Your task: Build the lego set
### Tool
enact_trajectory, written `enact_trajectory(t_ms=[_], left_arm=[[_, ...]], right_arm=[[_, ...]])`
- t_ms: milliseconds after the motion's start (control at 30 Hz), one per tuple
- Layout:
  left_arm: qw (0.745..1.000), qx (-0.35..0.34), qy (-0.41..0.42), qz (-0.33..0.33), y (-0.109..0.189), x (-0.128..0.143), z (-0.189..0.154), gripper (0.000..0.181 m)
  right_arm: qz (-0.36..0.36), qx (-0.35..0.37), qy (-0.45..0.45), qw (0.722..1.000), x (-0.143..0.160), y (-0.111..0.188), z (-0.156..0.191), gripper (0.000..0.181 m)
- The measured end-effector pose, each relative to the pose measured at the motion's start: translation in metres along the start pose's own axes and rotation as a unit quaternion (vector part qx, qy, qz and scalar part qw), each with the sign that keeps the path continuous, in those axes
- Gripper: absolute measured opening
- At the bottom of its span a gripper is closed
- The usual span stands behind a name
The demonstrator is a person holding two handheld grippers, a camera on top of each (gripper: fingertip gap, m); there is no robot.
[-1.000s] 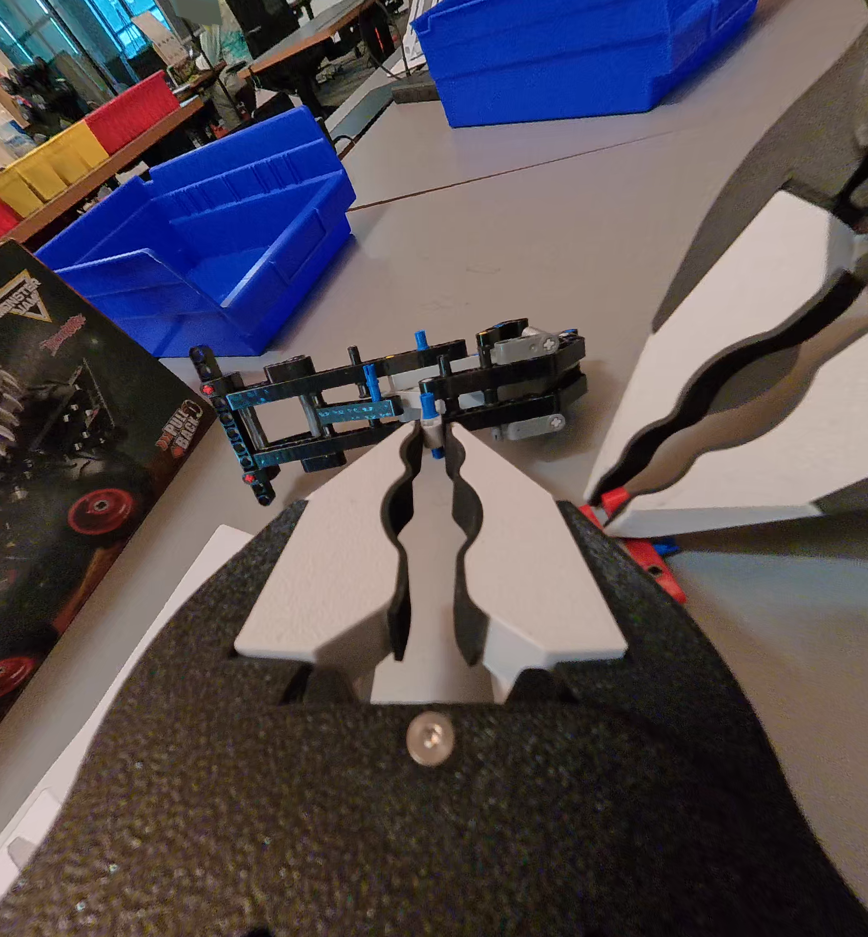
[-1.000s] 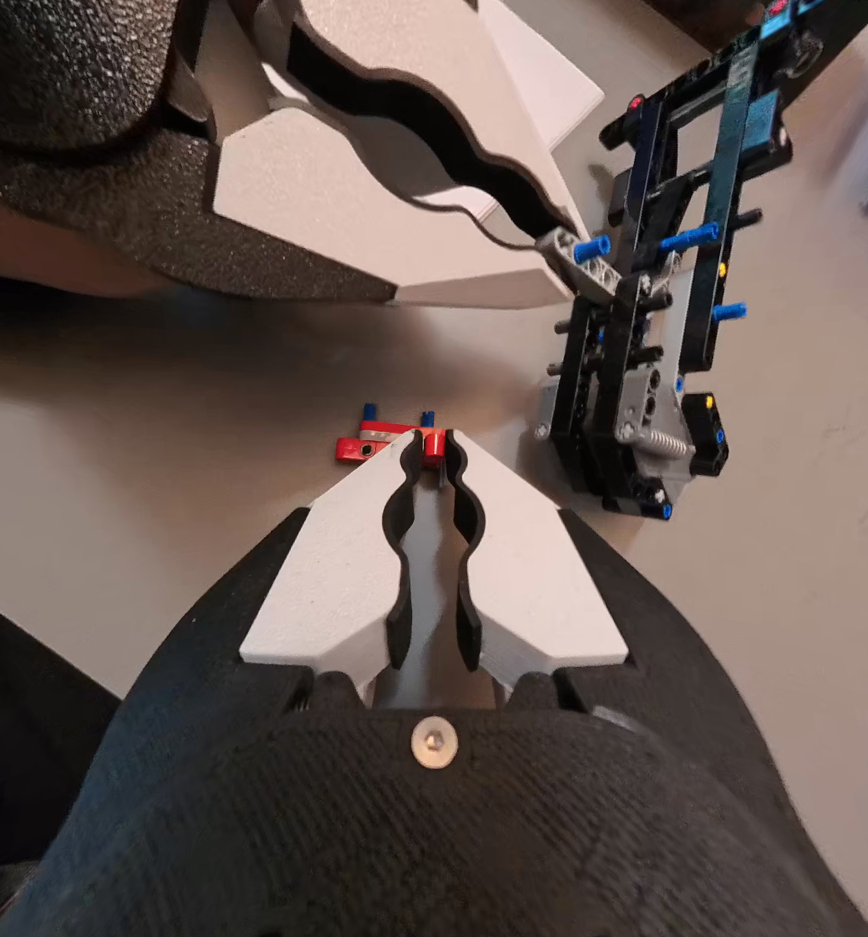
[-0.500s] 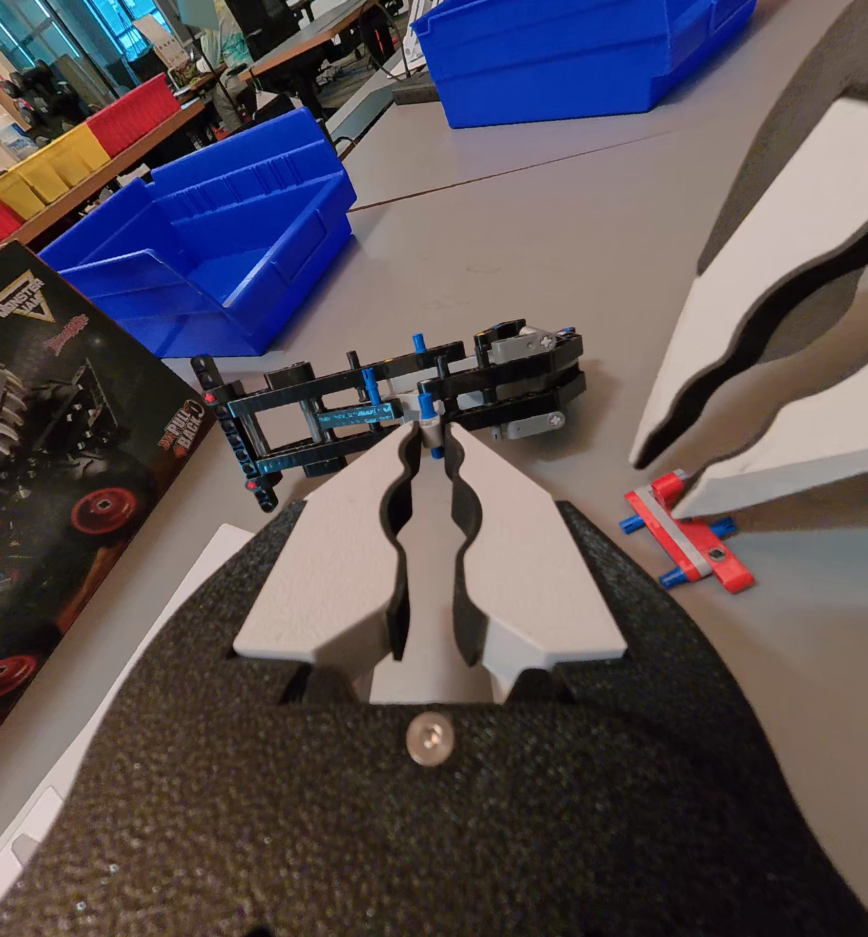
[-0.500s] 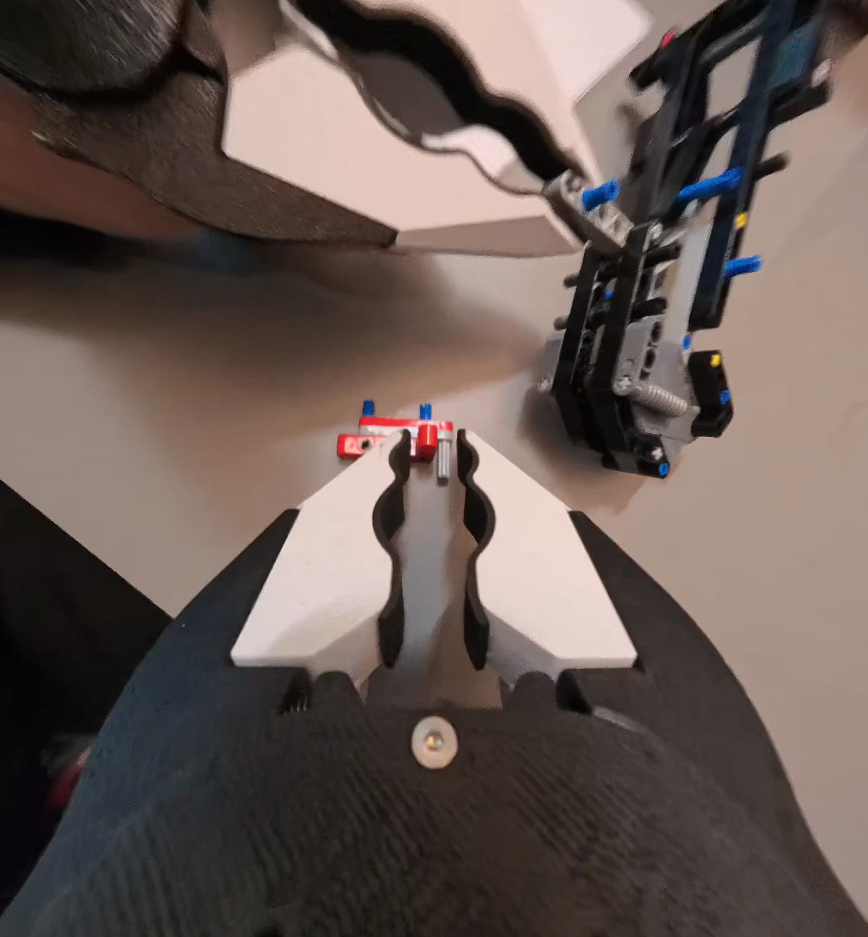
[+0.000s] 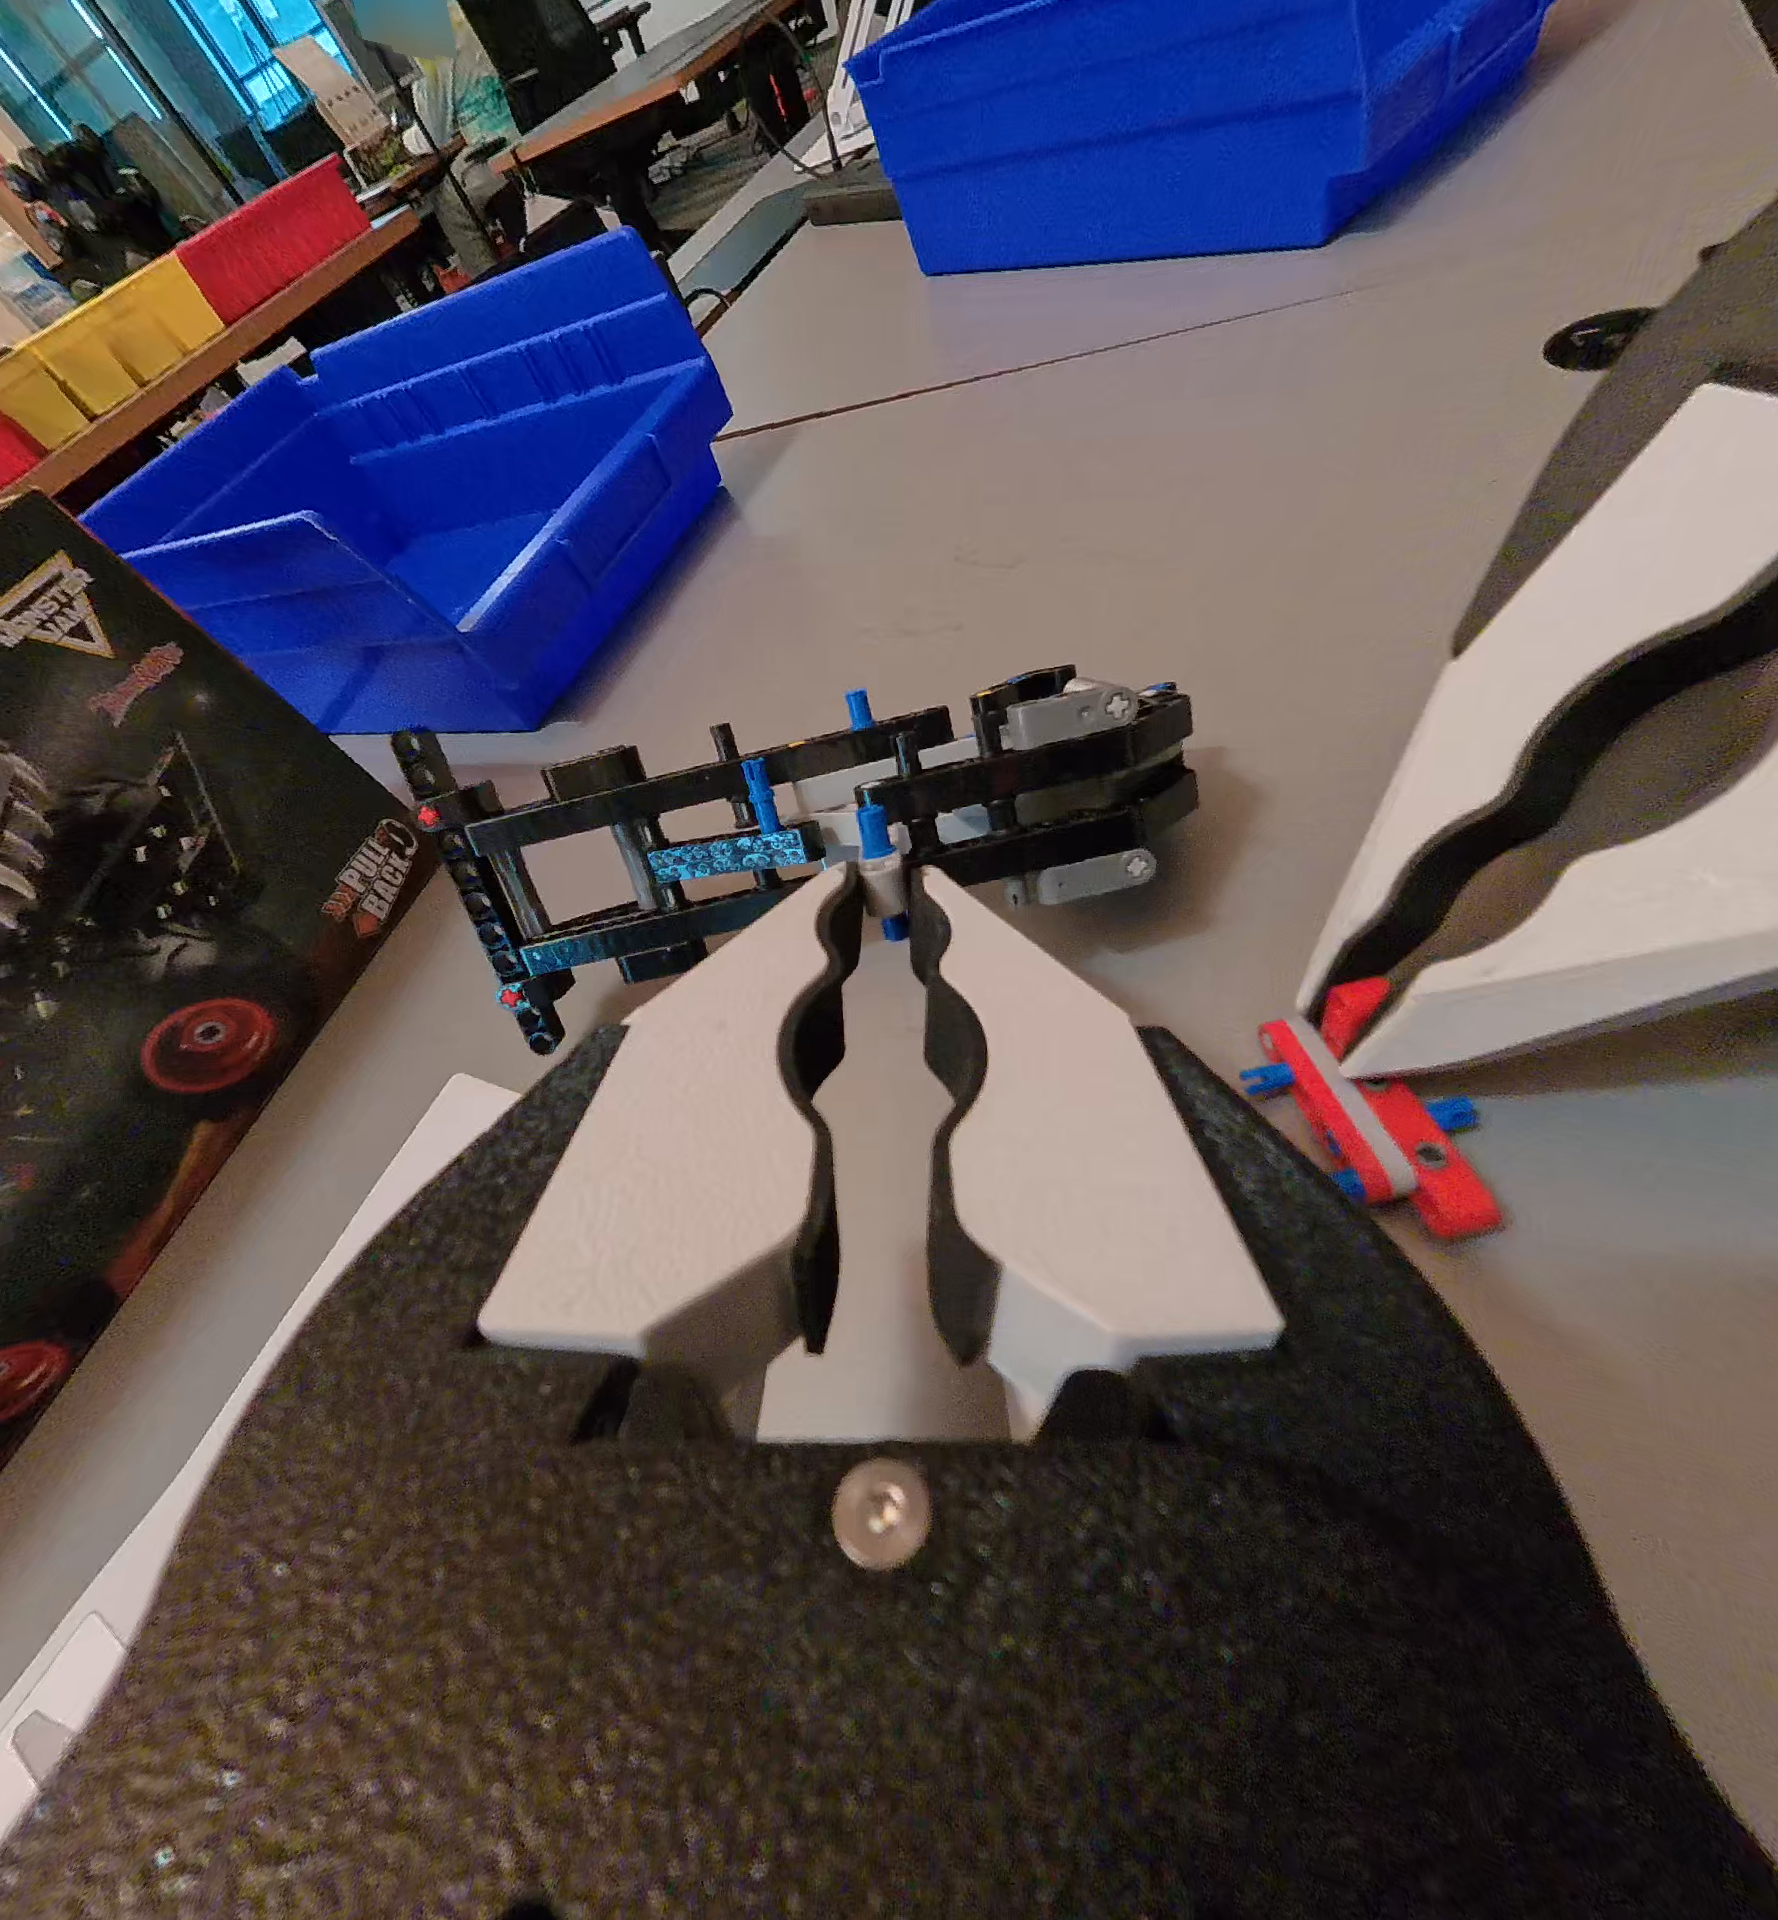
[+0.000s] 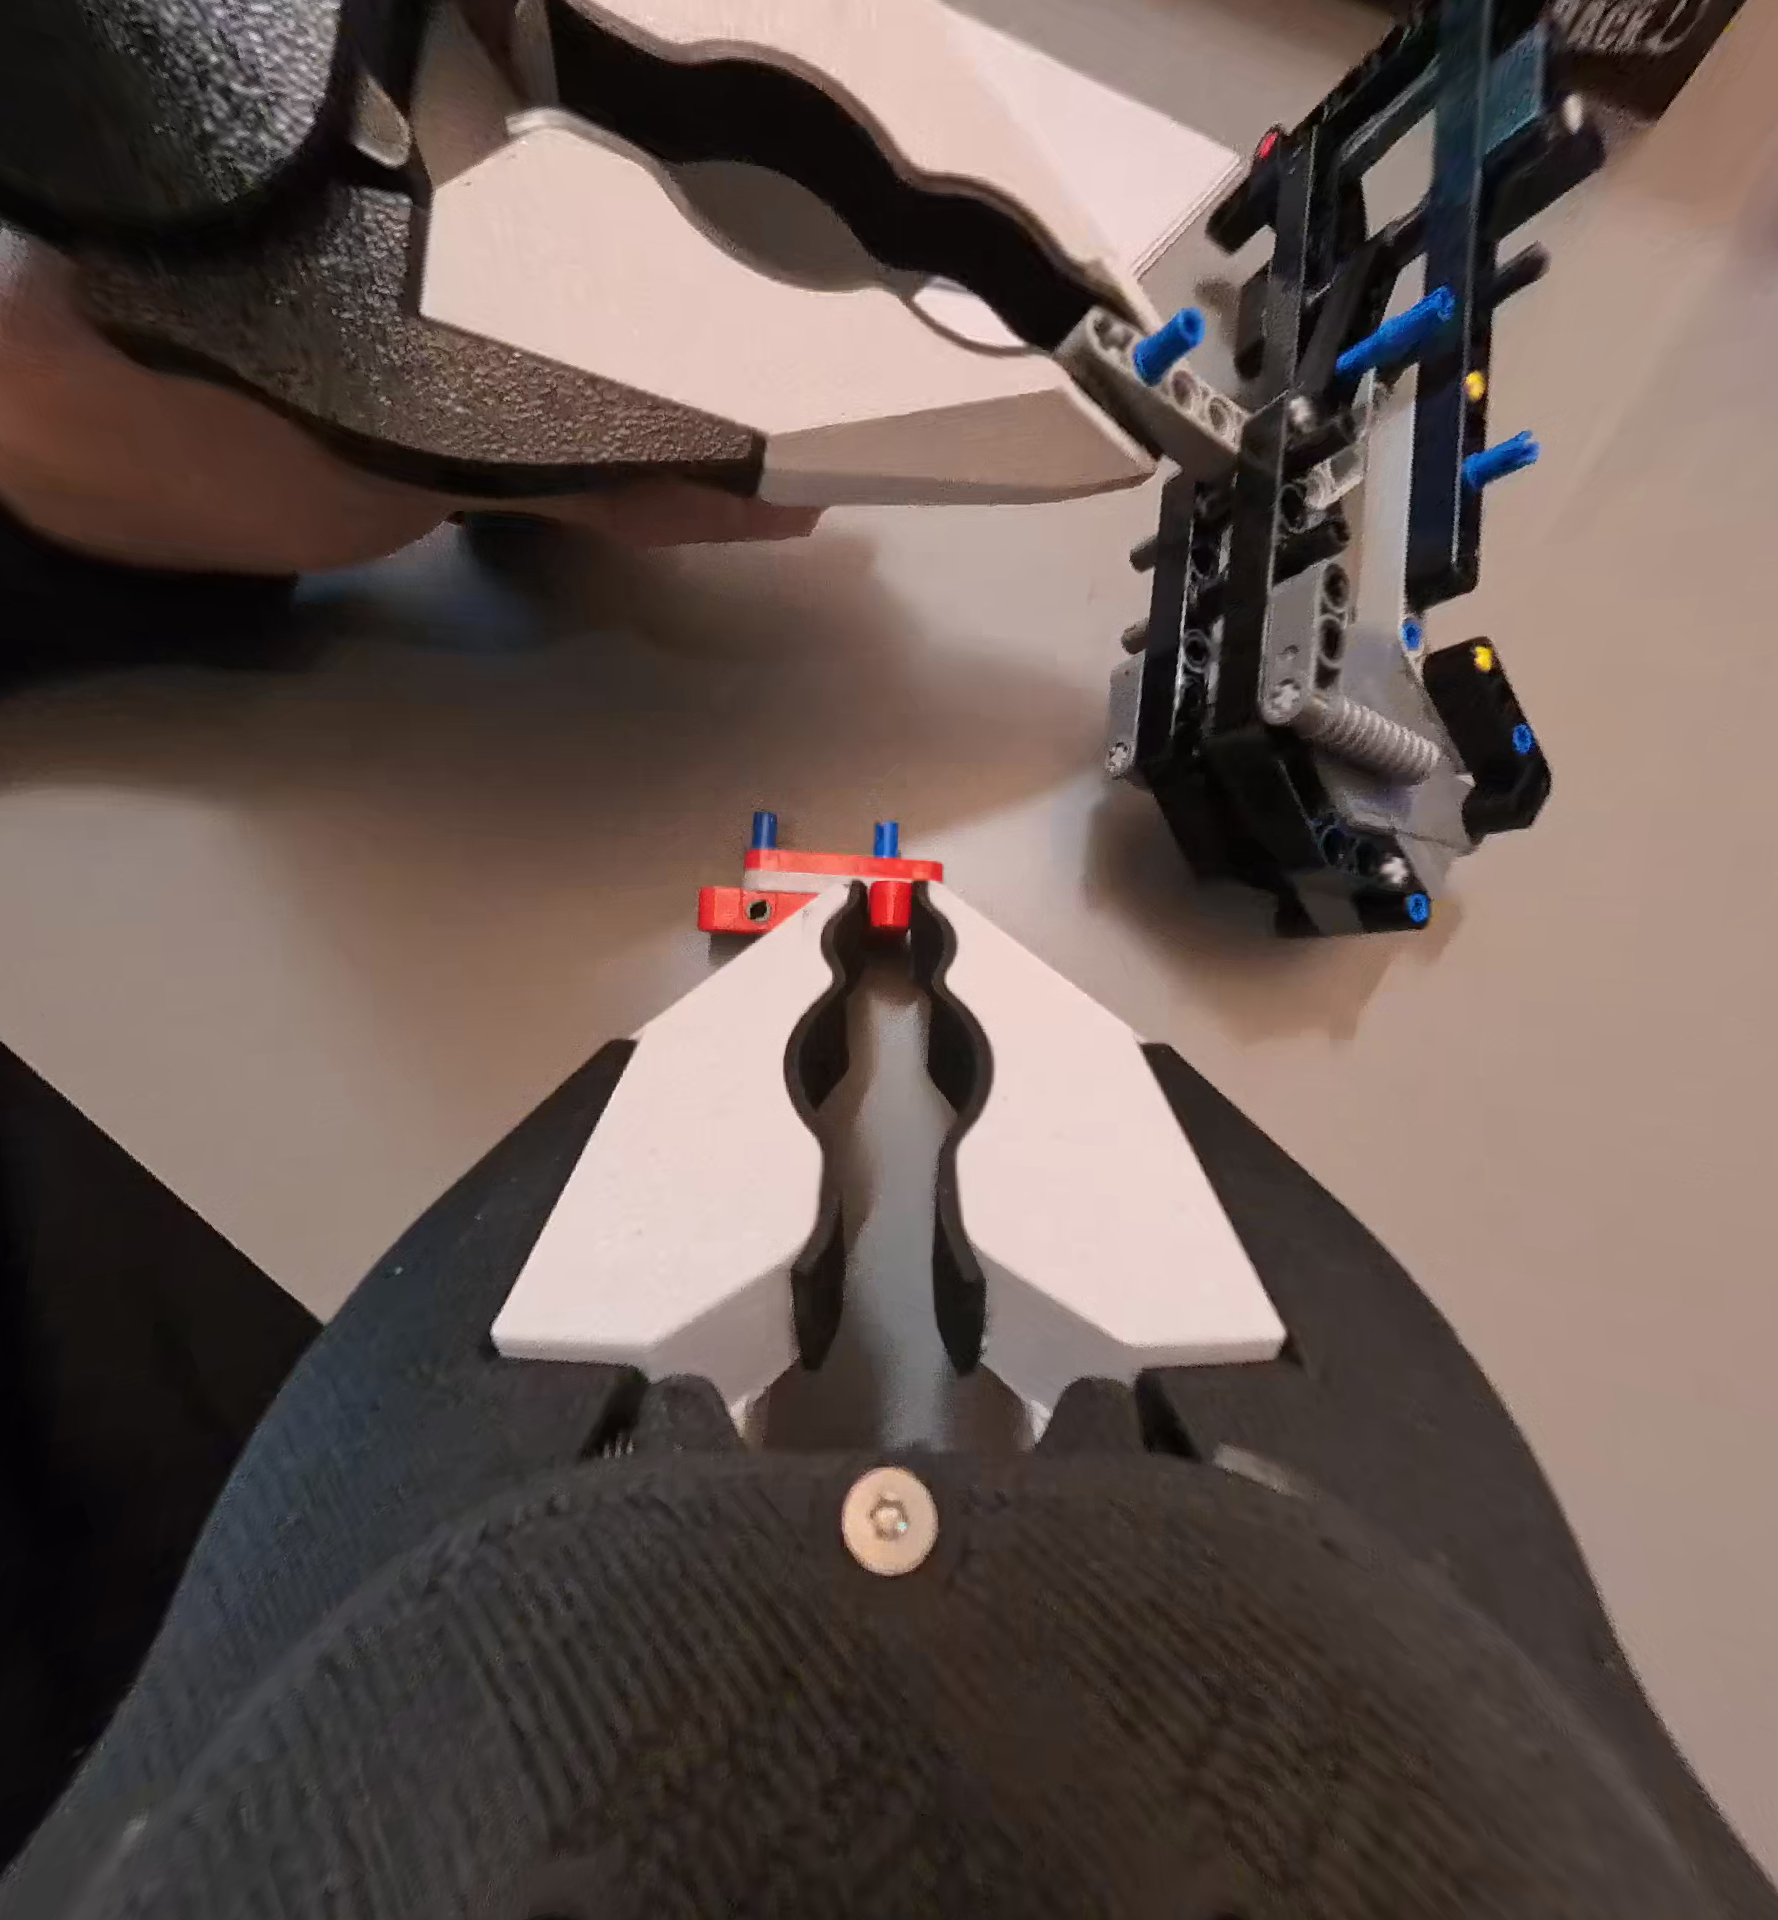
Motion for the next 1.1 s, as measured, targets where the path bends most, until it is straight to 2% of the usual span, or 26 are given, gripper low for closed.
enact_trajectory(t_ms=[33, 67, 133, 167, 267, 367, 600, 667, 700, 833, 933, 1033, 1100], left_arm=[[1.0, 0.0, 0.001, 0.0, 0.0, 0.0, 0.0, 0.005], [1.0, 0.0, 0.001, 0.0, 0.0, 0.0, 0.0, 0.005], [1.0, -0.001, 0.0, 0.0, 0.0, 0.0, 0.0, 0.005], [1.0, -0.001, 0.0, 0.0, 0.0, 0.0, 0.0, 0.005], [1.0, -0.001, -0.001, 0.0, 0.0, 0.0, 0.0, 0.005], [1.0, -0.001, 0.0, 0.0, 0.0, 0.0, 0.0, 0.005], [1.0, 0.0, 0.001, 0.0, 0.0, 0.0, 0.0, 0.005], [1.0, 0.001, 0.003, 0.0, 0.0, 0.0, 0.0, 0.005], [1.0, 0.001, 0.003, 0.0, 0.0, 0.0, 0.001, 0.005], [1.0, -0.002, 0.003, -0.003, 0.001, 0.0, 0.001, 0.005], [1.0, -0.004, 0.007, -0.004, 0.002, 0.001, 0.003, 0.005], [1.0, -0.006, 0.012, -0.01, 0.003, 0.0, 0.004, 0.005], [1.0, -0.008, 0.01, -0.013, 0.004, 0.0, 0.004, 0.005]], right_arm=[[0.004, 0.005, 0.005, 1.0, 0.0, 0.002, 0.0, 0.006], [0.016, 0.009, 0.012, 1.0, 0.0, 0.003, 0.001, 0.011], [0.039, 0.029, 0.02, 0.999, -0.004, 0.007, -0.001, 0.04], [0.049, 0.031, 0.028, 0.998, -0.009, 0.009, 0.0, 0.045], [0.135, 0.012, 0.042, 0.99, -0.017, 0.007, 0.005, 0.048], [0.204, 0.029, 0.026, 0.978, -0.024, -0.001, 0.001, 0.052], [0.256, 0.005, -0.008, 0.967, -0.029, -0.017, 0.01, 0.052], [0.26, 0.006, 0.002, 0.966, -0.029, -0.017, 0.011, 0.049], [0.259, 0.004, 0.006, 0.966, -0.029, -0.017, 0.011, 0.042], [0.223, 0.003, 0.032, 0.974, -0.025, -0.014, 0.01, 0.039], [0.161, 0.05, 0.05, 0.984, -0.022, -0.008, 0.002, 0.038], [0.033, 0.062, 0.026, 0.997, -0.025, 0.008, -0.004, 0.038], [-0.068, 0.064, 0.019, 0.995, -0.028, 0.024, -0.009, 0.038]])
Point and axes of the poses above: each gripper's, where its closed fingertips meet, y back along the fingers, x out of its underside, z = x × y across the jaws, the point moved 7 cm from there along y, back along the fingers, and after that the axes turned 8 degrees about z, right-handed, at the moved point
